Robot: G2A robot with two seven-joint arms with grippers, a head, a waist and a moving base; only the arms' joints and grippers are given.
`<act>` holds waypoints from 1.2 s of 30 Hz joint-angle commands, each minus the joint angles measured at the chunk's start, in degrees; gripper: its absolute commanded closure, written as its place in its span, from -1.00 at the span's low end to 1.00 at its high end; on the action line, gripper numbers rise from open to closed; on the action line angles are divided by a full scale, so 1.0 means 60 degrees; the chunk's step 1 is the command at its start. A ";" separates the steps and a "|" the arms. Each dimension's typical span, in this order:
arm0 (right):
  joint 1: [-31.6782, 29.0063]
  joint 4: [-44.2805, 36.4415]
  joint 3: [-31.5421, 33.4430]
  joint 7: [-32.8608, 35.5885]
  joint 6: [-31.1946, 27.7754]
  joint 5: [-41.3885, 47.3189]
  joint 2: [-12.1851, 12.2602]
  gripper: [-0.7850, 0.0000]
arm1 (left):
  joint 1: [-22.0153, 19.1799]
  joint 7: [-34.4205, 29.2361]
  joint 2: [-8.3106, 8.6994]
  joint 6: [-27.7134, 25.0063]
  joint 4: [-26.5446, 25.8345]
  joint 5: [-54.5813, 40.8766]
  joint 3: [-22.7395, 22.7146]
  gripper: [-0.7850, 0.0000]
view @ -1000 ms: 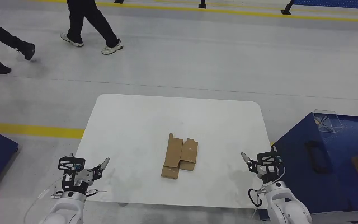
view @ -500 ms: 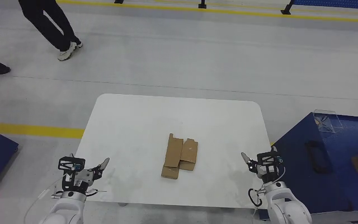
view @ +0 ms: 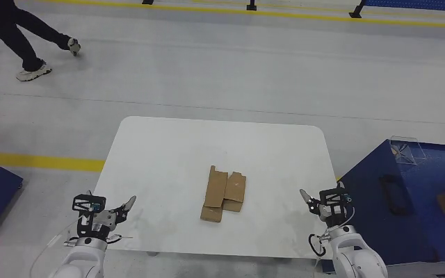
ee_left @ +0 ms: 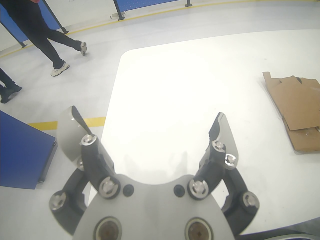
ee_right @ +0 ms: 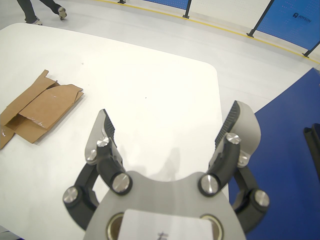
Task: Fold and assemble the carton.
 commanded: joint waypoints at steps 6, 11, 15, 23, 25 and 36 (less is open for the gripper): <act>0.0377 0.0244 -0.0434 0.0428 -0.0075 0.0471 -0.0079 -1.00 | 0.0000 0.0000 0.0000 0.0000 0.0000 0.0000 0.0000 -1.00; 0.1942 0.1373 -0.0655 0.3327 -0.2778 0.4755 -0.0114 -1.00 | 0.0000 0.0000 0.0000 0.0000 0.0000 0.0000 0.0000 -1.00; 0.3772 0.3426 -0.1420 0.6379 -0.4352 0.8538 -0.0179 -1.00 | 0.0000 0.0000 0.0000 0.0000 0.0000 0.0000 0.0000 -1.00; 0.6420 0.6979 -0.3564 0.7565 -0.4654 1.0311 -0.0641 -1.00 | 0.0000 0.0000 0.0000 0.0000 0.0000 0.0000 0.0000 -1.00; 0.6779 0.7638 -0.3845 0.7403 -0.4672 1.0382 -0.0737 -1.00 | 0.0000 0.0000 0.0000 0.0000 0.0000 0.0000 0.0000 -1.00; 0.8033 0.9994 -0.4873 0.8326 -0.4996 1.1807 -0.1189 -0.43 | 0.0000 0.0000 0.0000 0.0000 0.0000 0.0000 0.0000 -1.00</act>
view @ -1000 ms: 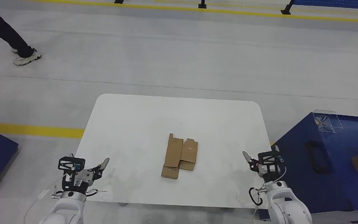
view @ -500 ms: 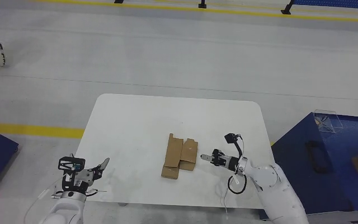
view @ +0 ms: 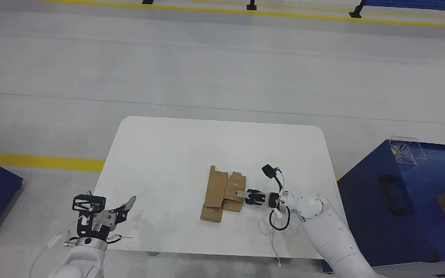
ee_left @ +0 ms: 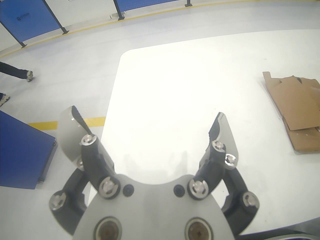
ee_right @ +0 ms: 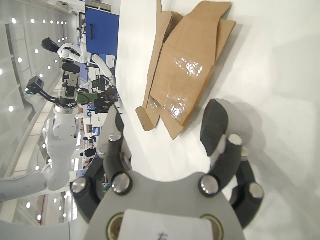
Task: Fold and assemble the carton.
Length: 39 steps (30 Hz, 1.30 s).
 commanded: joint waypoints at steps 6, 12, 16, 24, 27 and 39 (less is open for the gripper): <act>0.0495 0.0845 -0.0496 -0.0103 -0.0042 0.0377 -0.0276 -0.47 | 0.0000 0.0000 0.0000 0.0000 0.0000 0.0000 0.0000 -1.00; 0.0840 0.1358 -0.0828 -0.0380 0.0146 0.0418 -0.0477 -0.53 | 0.0000 0.0000 0.0000 0.0000 0.0000 0.0000 0.0000 -1.00; 0.1075 0.1634 -0.1025 -0.0752 -0.0021 0.0359 -0.0616 -0.54 | 0.0000 0.0000 0.0000 0.0000 0.0000 0.0000 0.0000 -1.00; 0.1509 0.2465 -0.1311 -0.0860 -0.0266 0.0740 -0.0924 0.51 | 0.0000 0.0000 0.0000 0.0000 0.0000 0.0000 0.0000 -1.00; 0.1666 0.2762 -0.1439 -0.0949 -0.0190 0.0813 -0.1059 1.00 | 0.0000 0.0000 0.0000 0.0000 0.0000 0.0000 0.0000 -1.00; 0.1874 0.2739 -0.0682 0.1285 -0.2778 0.3810 -0.1108 1.00 | 0.0000 0.0000 0.0000 0.0000 0.0000 0.0000 0.0000 -1.00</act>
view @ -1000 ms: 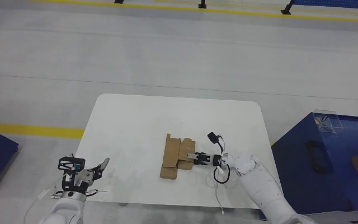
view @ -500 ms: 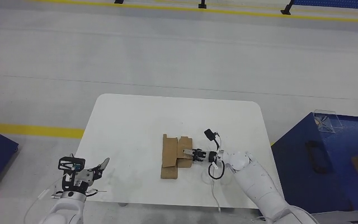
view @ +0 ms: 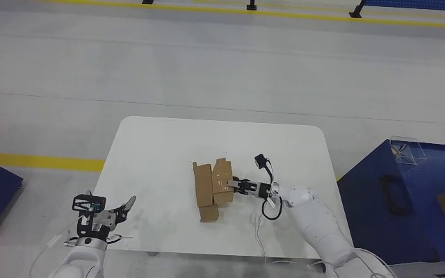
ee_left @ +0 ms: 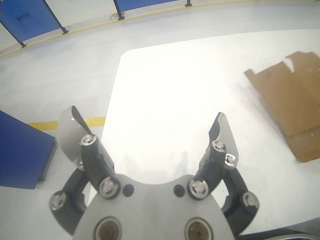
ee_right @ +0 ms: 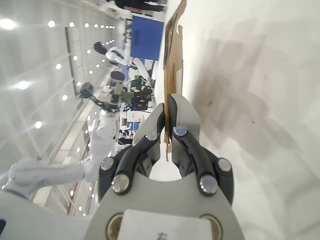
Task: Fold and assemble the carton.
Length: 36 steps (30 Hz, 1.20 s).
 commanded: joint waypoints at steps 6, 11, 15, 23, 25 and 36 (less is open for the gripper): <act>-0.0832 -0.3841 0.0905 0.0262 0.0254 0.0698 0.0967 1.00 | 0.0000 0.0000 0.0000 0.0000 0.0000 0.0000 0.0000 -1.00; -0.2446 -0.7638 0.2537 0.0485 0.0478 0.0577 0.1814 1.00 | 0.0000 0.0000 0.0000 0.0000 0.0000 0.0000 0.0000 -1.00; -0.3562 -0.9820 0.3501 0.0862 0.0941 0.0724 0.2135 1.00 | 0.0000 0.0000 0.0000 0.0000 0.0000 0.0000 0.0000 -1.00; -0.4489 -1.1481 0.4035 -0.0550 0.2008 -0.1082 0.2277 1.00 | 0.0000 0.0000 0.0000 0.0000 0.0000 0.0000 0.0000 -1.00; -0.4528 -1.1531 0.3971 -0.0623 0.2046 -0.1235 0.2285 1.00 | 0.0000 0.0000 0.0000 0.0000 0.0000 0.0000 0.0000 -1.00; -0.4528 -1.1531 0.3971 -0.0623 0.2046 -0.1235 0.2285 1.00 | 0.0000 0.0000 0.0000 0.0000 0.0000 0.0000 0.0000 -1.00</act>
